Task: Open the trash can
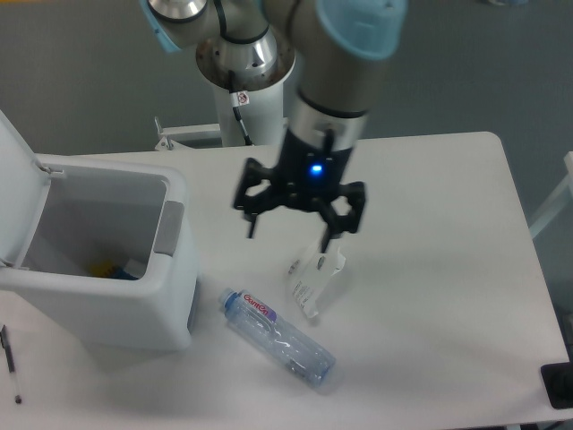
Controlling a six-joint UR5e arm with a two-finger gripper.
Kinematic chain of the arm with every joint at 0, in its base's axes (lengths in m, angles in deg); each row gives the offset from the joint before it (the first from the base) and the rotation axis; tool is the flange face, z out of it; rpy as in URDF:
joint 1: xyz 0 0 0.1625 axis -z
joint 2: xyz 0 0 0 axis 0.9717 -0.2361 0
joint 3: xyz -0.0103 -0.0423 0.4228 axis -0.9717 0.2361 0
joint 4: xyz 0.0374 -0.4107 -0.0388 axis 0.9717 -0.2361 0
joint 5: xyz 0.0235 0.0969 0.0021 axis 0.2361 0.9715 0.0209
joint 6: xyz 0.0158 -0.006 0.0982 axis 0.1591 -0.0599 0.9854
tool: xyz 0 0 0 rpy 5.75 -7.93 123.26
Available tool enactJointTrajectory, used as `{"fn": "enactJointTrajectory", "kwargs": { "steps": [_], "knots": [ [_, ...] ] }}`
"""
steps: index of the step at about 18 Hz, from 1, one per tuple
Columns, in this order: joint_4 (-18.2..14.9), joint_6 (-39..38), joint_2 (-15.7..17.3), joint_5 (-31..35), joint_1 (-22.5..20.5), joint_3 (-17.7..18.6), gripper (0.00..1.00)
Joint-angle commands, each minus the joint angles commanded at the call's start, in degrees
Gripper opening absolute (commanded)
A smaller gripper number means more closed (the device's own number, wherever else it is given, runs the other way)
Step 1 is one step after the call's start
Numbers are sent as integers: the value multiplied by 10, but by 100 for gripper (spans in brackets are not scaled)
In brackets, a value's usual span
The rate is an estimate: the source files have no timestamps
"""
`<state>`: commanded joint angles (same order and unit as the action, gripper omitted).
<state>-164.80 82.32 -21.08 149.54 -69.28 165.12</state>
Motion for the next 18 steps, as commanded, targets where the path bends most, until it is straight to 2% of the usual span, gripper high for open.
{"fn": "enactJointTrajectory", "kwargs": {
  "steps": [7, 12, 18],
  "knots": [
    [11, 176, -29, 2, -58, -3, 100],
    [4, 305, -50, 112, -65, -1, 100],
    [14, 356, -74, 135, -69, 3, 100]
  ]
}}
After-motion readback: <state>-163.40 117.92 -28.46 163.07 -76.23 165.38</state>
